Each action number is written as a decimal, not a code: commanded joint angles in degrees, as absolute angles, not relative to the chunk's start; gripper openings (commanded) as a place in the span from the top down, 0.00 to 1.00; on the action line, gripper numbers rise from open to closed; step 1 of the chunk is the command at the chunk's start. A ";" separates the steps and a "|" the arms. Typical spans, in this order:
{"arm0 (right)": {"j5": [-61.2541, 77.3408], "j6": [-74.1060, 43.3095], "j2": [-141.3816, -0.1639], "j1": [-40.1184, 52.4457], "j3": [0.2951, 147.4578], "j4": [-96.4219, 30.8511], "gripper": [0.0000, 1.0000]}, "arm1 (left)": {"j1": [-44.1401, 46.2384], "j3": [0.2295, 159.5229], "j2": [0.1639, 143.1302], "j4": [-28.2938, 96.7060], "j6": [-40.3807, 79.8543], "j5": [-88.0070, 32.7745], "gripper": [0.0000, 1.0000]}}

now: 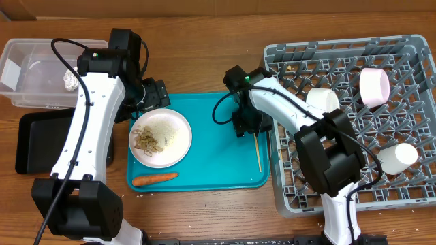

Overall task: Sort waste into correct bins and load items into the dishwasher
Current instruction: 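Return the right gripper to the second chopstick and grasp it, then carry the second chopstick into the rack beside the first, then grasp the rim of the white plate with the left gripper, then lift the plate and move it over the black tray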

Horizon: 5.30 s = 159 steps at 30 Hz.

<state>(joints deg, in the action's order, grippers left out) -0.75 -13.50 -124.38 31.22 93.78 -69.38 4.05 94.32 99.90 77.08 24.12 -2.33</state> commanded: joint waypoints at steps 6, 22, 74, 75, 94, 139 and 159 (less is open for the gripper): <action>-1.19 -14.22 -124.53 31.44 87.20 -65.98 0.59 | 4.14 94.98 99.63 76.79 25.32 -2.37 0.07; -1.21 -15.00 -117.86 31.31 97.32 -74.11 0.96 | 4.14 94.98 99.63 76.60 25.32 -2.39 0.07; -1.19 -10.24 -81.10 3.01 92.62 -79.48 0.36 | 17.87 94.80 100.55 74.98 25.65 -1.48 0.07; -1.19 -10.22 -81.01 0.89 92.62 -80.25 0.36 | 18.72 94.72 100.90 75.09 26.35 -0.91 0.07; 5.67 -10.22 -81.08 -10.79 92.60 -81.78 0.36 | 25.28 92.84 117.93 73.78 35.03 0.08 0.11; 5.67 -10.22 -81.08 -10.79 92.60 -81.80 0.36 | 25.26 87.64 125.99 68.25 34.11 6.72 0.96; 5.65 -10.22 -81.08 -10.79 92.60 -81.80 0.37 | 25.26 99.29 125.93 80.84 33.87 12.64 0.96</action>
<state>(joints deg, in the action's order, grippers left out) 5.56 -10.09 -81.60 -10.61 91.72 -82.04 25.15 96.73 125.16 79.57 34.33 10.33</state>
